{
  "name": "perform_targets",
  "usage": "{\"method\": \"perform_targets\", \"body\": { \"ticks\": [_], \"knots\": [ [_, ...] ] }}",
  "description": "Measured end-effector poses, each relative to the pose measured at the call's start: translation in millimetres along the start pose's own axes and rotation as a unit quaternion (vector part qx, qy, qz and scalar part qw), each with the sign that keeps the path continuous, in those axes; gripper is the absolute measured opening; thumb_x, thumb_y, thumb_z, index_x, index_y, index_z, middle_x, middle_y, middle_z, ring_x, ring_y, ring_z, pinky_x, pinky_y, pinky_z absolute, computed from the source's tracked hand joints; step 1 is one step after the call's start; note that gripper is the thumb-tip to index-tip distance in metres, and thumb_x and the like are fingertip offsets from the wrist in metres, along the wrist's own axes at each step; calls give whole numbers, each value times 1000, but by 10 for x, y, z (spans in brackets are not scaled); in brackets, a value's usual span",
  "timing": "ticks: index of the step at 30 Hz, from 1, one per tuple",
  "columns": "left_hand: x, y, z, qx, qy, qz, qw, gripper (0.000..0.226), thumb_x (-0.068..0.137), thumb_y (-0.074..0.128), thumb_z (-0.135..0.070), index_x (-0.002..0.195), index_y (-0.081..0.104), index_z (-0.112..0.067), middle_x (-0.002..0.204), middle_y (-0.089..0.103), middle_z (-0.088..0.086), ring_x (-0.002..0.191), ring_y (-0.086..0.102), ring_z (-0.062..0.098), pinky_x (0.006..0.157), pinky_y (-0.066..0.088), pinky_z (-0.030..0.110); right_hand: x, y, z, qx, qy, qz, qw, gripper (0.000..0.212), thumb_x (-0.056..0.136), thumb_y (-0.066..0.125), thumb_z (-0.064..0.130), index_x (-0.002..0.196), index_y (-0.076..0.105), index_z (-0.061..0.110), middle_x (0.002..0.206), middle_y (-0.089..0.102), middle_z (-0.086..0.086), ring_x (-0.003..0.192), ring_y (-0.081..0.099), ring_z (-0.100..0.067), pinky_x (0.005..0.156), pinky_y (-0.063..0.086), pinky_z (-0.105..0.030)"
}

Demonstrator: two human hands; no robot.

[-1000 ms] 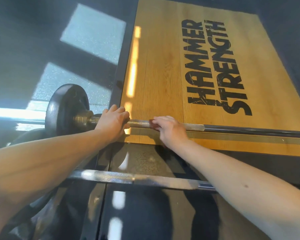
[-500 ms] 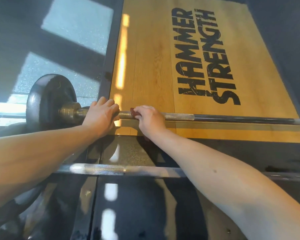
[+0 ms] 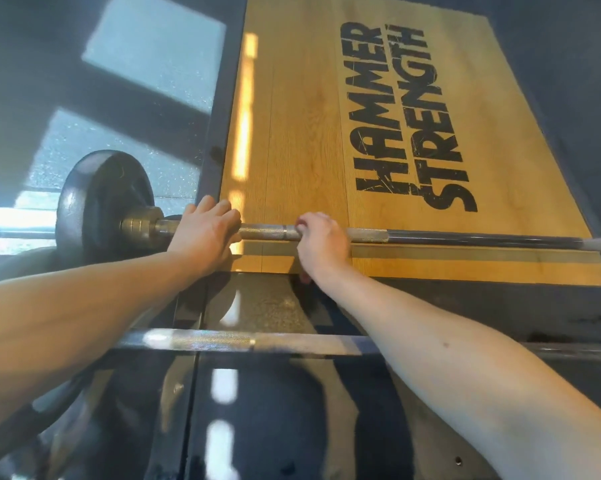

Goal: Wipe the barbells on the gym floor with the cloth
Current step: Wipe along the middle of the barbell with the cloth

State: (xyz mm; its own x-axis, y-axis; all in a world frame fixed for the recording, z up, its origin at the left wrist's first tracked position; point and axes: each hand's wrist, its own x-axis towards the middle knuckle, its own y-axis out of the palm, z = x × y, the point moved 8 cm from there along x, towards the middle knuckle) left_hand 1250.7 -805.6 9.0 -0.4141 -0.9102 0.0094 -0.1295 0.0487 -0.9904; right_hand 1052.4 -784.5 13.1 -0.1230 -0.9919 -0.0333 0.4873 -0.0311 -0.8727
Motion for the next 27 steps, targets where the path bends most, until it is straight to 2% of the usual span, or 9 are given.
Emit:
{"method": "perform_targets", "body": {
  "ticks": [4,7,10,13,15,20,22,25,27],
  "knots": [
    [7,19,16,-5,-11,6,1000,21,94,67,-33,109,63,-19,109,55,4,102,45,28,86,40,45,10,233,318,23,-68,43,997,14,100,57,11,103,71,11,98,66,-3,89,62,-25,78,54,-46],
    [8,13,24,-17,-14,-1,1000,19,98,61,-32,111,63,-19,110,55,4,103,44,27,89,40,45,-36,-8,-21,13,-117,48,992,22,99,61,12,118,73,11,124,71,-5,112,66,-30,95,54,-44],
    [14,27,34,-10,-22,2,1000,19,99,57,-35,111,62,-21,109,54,4,104,43,27,90,39,45,-85,-393,-545,-5,-83,2,997,30,98,66,13,127,71,12,135,67,-3,124,63,-22,110,44,-35],
    [28,32,32,-18,-30,8,999,20,100,54,-37,113,61,-23,112,53,2,107,42,26,93,37,45,-108,-642,-981,-13,-15,-20,1000,30,100,63,17,130,68,14,132,68,-1,123,61,-19,104,38,-22],
    [39,32,43,-19,-32,16,999,21,101,53,-37,116,59,-24,116,53,1,109,42,25,96,37,44,-106,-661,-1067,10,32,-51,998,31,101,62,18,131,67,13,130,69,-1,122,62,-19,102,40,-24],
    [93,72,89,-19,-23,31,999,23,101,54,-39,120,58,-25,117,52,-1,109,42,22,96,39,41,-130,-379,-725,76,68,-116,988,26,101,62,14,125,70,10,123,71,-3,116,64,-20,103,46,-27],
    [120,76,109,-25,-21,32,999,24,101,53,-39,119,58,-24,116,52,0,109,41,22,95,40,41,-115,-228,-491,84,52,-97,990,29,101,61,14,128,69,10,129,69,-4,122,62,-19,108,43,-26],
    [151,78,117,-32,-22,32,999,24,101,53,-39,117,60,-23,115,52,1,108,42,24,94,40,43,-126,59,-40,114,18,-42,992,31,102,58,11,132,66,7,138,64,-8,132,55,-20,109,30,-19],
    [150,71,124,-29,-24,33,999,23,101,55,-39,117,60,-23,114,53,1,109,42,24,94,39,43,-108,154,113,129,7,-24,991,32,102,58,10,132,66,5,140,62,-10,134,54,-21,110,28,-19]
  ]
}}
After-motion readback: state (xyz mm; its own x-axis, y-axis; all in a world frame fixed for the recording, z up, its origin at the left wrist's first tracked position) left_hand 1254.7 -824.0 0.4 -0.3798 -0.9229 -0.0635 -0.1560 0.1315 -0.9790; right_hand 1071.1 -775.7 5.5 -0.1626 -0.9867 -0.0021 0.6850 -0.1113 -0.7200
